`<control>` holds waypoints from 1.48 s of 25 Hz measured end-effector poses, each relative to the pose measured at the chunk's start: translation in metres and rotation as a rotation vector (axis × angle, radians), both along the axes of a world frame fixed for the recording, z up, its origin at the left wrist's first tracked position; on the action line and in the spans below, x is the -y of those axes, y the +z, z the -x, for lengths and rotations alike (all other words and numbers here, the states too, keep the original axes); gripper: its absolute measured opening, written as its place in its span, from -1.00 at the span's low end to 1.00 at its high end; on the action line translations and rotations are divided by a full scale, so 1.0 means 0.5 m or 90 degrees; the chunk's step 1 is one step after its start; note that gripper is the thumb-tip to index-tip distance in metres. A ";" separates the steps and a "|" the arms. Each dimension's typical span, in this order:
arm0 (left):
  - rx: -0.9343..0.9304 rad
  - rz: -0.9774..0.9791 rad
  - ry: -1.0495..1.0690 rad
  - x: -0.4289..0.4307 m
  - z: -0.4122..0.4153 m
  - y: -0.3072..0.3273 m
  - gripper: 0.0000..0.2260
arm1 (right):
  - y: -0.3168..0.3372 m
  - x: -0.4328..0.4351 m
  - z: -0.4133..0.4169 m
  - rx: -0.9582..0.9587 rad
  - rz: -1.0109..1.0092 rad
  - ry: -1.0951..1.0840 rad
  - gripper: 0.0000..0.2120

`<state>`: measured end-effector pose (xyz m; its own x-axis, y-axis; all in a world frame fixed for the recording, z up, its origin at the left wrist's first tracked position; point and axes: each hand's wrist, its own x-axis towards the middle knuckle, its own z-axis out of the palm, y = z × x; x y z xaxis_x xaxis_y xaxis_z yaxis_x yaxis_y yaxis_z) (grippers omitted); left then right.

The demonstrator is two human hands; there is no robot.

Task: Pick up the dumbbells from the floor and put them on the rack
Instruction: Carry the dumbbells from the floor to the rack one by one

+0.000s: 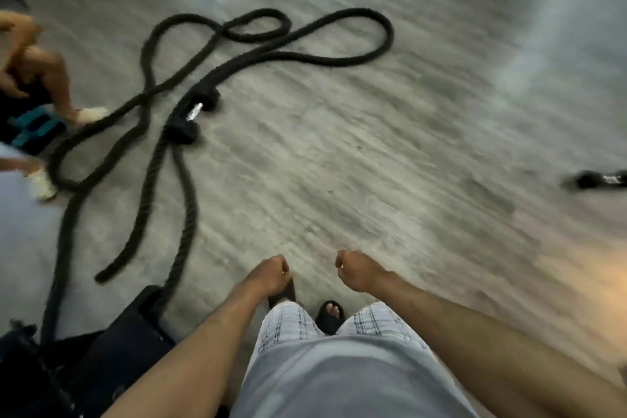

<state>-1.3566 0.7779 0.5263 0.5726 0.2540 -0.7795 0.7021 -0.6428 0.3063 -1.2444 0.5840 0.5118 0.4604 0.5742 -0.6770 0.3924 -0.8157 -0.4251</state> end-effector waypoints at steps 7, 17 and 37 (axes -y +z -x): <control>-0.028 0.031 -0.313 0.277 -0.391 -0.020 -0.78 | -0.002 0.326 -0.164 -0.034 0.017 -0.364 -0.76; -0.080 0.075 -0.595 0.690 -0.896 -0.047 -0.83 | -0.001 0.731 -0.484 -0.035 0.043 -0.700 -0.78; -0.070 0.117 -0.707 1.638 -1.533 -0.073 -0.77 | -0.079 1.605 -1.013 -0.112 0.038 -0.840 -0.82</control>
<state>-0.5903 -0.0410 0.4898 0.3360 -0.4760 -0.8128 -0.2001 -0.8793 0.4322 -0.7379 -0.2185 0.4721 0.5496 -0.2639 -0.7927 -0.7572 -0.5582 -0.3392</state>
